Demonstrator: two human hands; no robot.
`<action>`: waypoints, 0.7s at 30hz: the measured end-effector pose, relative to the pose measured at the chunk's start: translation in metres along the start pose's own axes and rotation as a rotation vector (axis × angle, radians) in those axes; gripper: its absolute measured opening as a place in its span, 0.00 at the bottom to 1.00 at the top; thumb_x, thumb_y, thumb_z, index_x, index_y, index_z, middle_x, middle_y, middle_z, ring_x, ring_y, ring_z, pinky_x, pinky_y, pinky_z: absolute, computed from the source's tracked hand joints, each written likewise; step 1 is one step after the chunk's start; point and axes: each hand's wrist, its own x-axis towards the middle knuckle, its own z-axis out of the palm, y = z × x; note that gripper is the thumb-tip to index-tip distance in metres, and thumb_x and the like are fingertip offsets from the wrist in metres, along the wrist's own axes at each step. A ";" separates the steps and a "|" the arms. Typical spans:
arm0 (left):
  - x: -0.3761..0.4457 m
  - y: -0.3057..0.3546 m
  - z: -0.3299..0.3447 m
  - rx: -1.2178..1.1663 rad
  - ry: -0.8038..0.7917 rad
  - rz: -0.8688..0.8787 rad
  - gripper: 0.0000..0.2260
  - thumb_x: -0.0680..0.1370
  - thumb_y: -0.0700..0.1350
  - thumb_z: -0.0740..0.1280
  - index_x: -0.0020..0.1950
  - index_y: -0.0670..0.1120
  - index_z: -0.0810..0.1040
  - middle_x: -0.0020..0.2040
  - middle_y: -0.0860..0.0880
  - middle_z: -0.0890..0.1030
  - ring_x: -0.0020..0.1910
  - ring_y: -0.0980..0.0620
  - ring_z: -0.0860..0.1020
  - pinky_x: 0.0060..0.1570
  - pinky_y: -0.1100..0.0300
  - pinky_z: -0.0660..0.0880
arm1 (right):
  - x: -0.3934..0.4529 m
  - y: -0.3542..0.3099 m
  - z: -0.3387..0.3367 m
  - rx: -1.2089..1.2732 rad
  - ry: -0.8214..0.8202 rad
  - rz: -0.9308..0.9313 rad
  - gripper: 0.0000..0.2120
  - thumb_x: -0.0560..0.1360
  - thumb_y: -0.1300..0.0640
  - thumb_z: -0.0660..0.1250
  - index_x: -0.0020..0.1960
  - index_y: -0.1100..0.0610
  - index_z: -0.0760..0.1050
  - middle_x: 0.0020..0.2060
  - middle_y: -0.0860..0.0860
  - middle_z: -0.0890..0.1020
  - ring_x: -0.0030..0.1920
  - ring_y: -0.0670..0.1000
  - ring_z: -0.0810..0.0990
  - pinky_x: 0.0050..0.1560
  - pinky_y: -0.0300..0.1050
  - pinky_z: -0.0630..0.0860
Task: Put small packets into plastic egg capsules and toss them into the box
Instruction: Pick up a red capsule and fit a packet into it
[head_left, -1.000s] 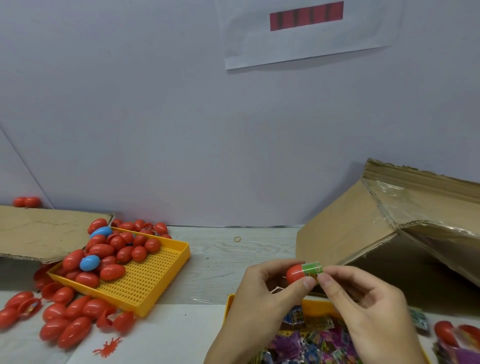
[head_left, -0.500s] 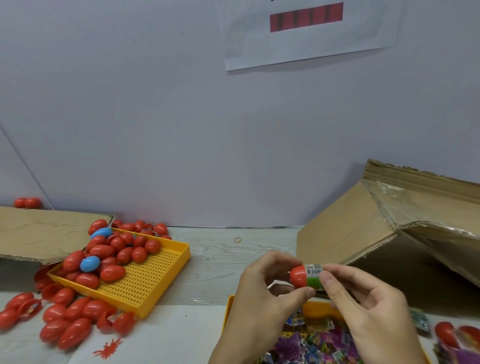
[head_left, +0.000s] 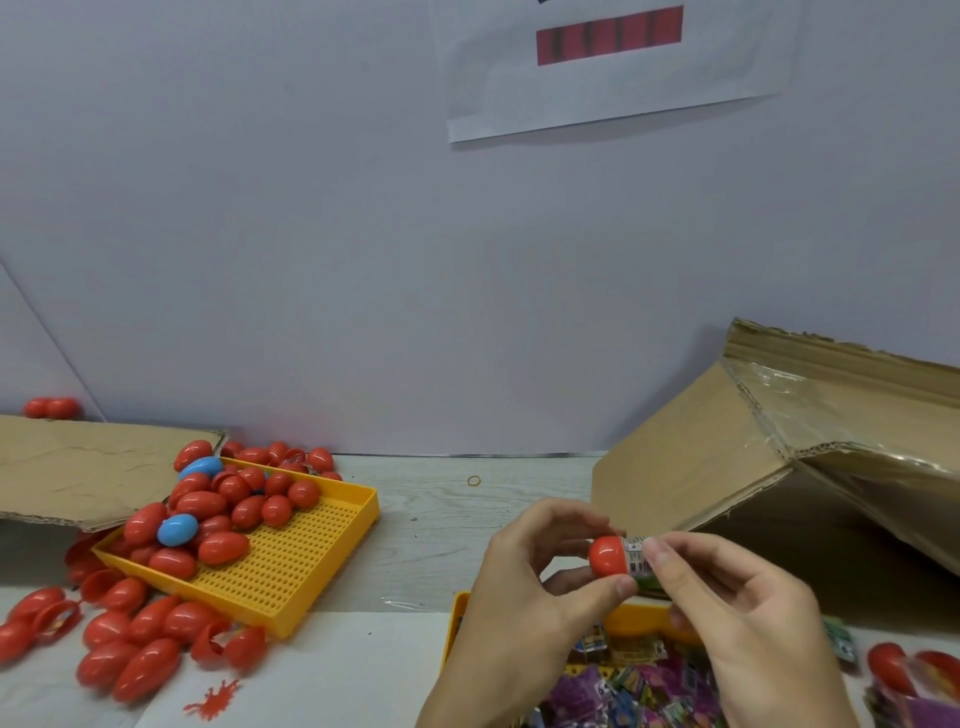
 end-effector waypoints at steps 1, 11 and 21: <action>0.000 0.000 0.000 -0.001 -0.003 0.002 0.14 0.69 0.37 0.78 0.50 0.51 0.81 0.51 0.50 0.84 0.54 0.51 0.81 0.51 0.61 0.80 | 0.000 0.000 0.000 0.008 0.001 0.009 0.09 0.59 0.49 0.72 0.39 0.45 0.84 0.35 0.48 0.85 0.38 0.47 0.83 0.42 0.45 0.76; 0.000 -0.001 0.000 0.027 -0.002 0.015 0.10 0.69 0.42 0.78 0.45 0.53 0.81 0.46 0.50 0.83 0.51 0.52 0.81 0.49 0.61 0.80 | 0.002 0.000 0.000 0.025 -0.025 0.061 0.11 0.57 0.47 0.72 0.39 0.48 0.84 0.34 0.52 0.85 0.38 0.51 0.81 0.38 0.45 0.74; 0.000 0.000 -0.002 0.072 0.007 -0.042 0.12 0.68 0.44 0.79 0.46 0.57 0.83 0.48 0.55 0.83 0.52 0.55 0.81 0.49 0.60 0.80 | 0.003 0.001 -0.002 0.013 -0.040 0.114 0.08 0.61 0.52 0.73 0.37 0.56 0.84 0.32 0.50 0.85 0.35 0.47 0.81 0.35 0.41 0.72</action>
